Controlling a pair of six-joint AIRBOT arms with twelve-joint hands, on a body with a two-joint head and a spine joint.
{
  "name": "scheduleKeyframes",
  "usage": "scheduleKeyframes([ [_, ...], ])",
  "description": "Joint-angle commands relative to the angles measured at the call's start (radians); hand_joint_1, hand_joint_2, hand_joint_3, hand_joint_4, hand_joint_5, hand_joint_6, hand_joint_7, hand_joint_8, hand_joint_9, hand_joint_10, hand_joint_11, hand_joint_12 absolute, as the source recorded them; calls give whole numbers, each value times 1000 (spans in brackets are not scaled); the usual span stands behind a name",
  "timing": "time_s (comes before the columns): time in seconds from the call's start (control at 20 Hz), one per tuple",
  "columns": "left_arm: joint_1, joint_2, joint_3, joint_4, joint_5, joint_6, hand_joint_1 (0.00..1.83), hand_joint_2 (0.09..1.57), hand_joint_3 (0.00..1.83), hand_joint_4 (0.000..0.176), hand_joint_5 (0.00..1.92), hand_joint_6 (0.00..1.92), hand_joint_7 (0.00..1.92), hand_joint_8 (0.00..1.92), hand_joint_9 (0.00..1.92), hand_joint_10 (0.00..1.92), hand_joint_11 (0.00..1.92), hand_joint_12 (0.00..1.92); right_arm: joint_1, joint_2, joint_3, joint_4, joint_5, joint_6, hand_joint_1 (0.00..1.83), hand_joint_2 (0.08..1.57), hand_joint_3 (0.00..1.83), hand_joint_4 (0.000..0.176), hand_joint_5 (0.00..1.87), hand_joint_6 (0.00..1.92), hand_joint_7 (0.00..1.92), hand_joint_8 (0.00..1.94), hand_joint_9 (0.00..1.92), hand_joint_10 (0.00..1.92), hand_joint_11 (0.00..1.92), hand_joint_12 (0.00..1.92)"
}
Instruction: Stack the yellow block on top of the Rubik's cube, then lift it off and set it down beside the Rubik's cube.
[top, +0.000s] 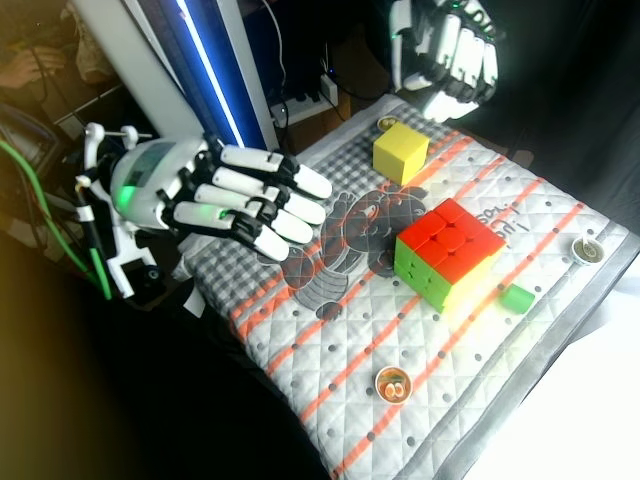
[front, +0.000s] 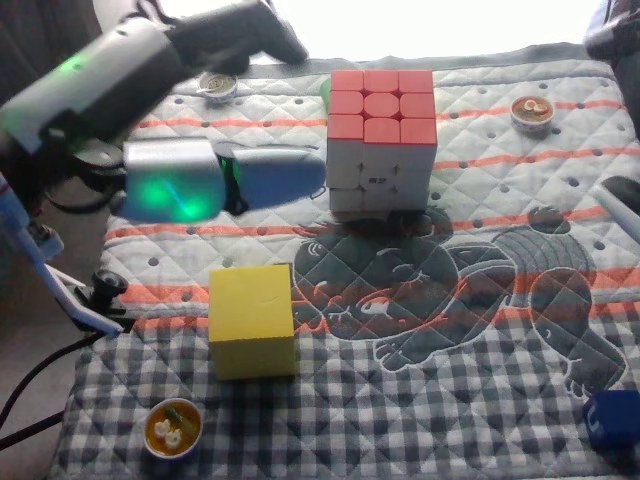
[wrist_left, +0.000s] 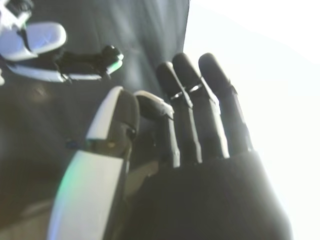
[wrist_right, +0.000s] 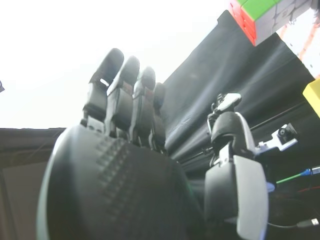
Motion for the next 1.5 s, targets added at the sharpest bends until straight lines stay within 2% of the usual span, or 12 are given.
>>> scheduleKeyframes([
  [0.0, -11, 0, -3, 41, 143, -15, 621, 950, 13, 0, 225, 48, 290, 5, 228, 52, 0, 856, 6, -1, 5, -8, 122, 0, 887, 727, 524, 0, 261, 898, 330, 569, 98, 1018, 0, 1712],
  [0.15, -12, 8, -2, 58, 125, -15, 618, 952, 4, 0, 309, 46, 253, 1, 228, 28, 0, 1061, 2, -1, 7, -4, 122, 0, 860, 735, 514, 0, 264, 924, 343, 597, 134, 1047, 0, 1778],
  [0.2, -15, 11, -2, 74, 85, -15, 618, 917, 0, 50, 246, 14, 232, 4, 208, 18, 0, 976, 1, -2, 7, -2, 122, 0, 831, 735, 514, 0, 280, 911, 359, 590, 165, 1013, 52, 1751],
  [0.25, -20, 13, -2, 84, 52, -15, 635, 888, 0, 52, 200, 10, 181, 7, 124, 20, 0, 717, 0, -3, 7, -2, 122, 0, 830, 730, 517, 0, 297, 896, 380, 584, 182, 989, 73, 1738],
  [0.35, -32, 17, -5, 117, -44, -15, 725, 829, 0, 0, 186, 6, 132, 2, 94, 15, 0, 720, -2, -4, 8, 1, 122, 0, 868, 744, 510, 0, 330, 884, 414, 602, 239, 1027, 69, 1737],
  [0.5, -40, 27, -12, 121, -150, -10, 782, 748, 0, 0, 227, 12, 143, 11, 129, 29, 0, 1137, -3, -4, 8, 2, 122, 0, 911, 750, 543, 0, 347, 951, 473, 772, 388, 1136, 211, 1701],
  [0.65, -33, 36, -15, 121, -239, 2, 727, 685, 0, 0, 187, 4, 160, 5, 166, 45, 0, 1262, -3, -4, 9, 4, 122, 0, 959, 734, 596, 0, 358, 1063, 509, 916, 437, 1198, 254, 1707],
  [0.85, -27, 43, -10, 121, -359, 17, 773, 702, 0, 0, 225, 8, 167, 4, 151, 28, 0, 1191, -4, -8, 13, 5, 122, 5, 1017, 758, 565, 0, 367, 1090, 539, 947, 488, 1262, 306, 1746],
  [1.05, -27, 29, 10, 121, -450, 32, 802, 718, 0, 0, 238, 3, 169, 6, 136, 9, 0, 861, -4, -10, 23, 5, 122, 39, 1069, 762, 524, 0, 400, 1048, 577, 938, 495, 1282, 284, 1774],
  [1.25, -34, -7, 47, 121, -534, 35, 762, 751, 6, 0, 204, 1, 173, 3, 118, 10, 0, 772, -4, -12, 30, 5, 122, 61, 1106, 829, 446, 0, 403, 998, 548, 1098, 428, 1345, 88, 1832],
  [1.3, -33, -14, 54, 121, -547, 34, 780, 757, 6, 0, 205, 1, 175, 2, 101, 4, 0, 628, -3, -12, 30, 5, 122, 61, 1084, 863, 404, 0, 412, 975, 549, 1044, 447, 1293, 122, 1785],
  [1.45, -29, -40, 78, 121, -588, 39, 812, 805, 19, 0, 222, 5, 187, 2, 99, 2, 0, 624, -1, -12, 31, 4, 127, 61, 1115, 930, 315, 0, 477, 969, 579, 963, 465, 1275, 159, 1800],
])
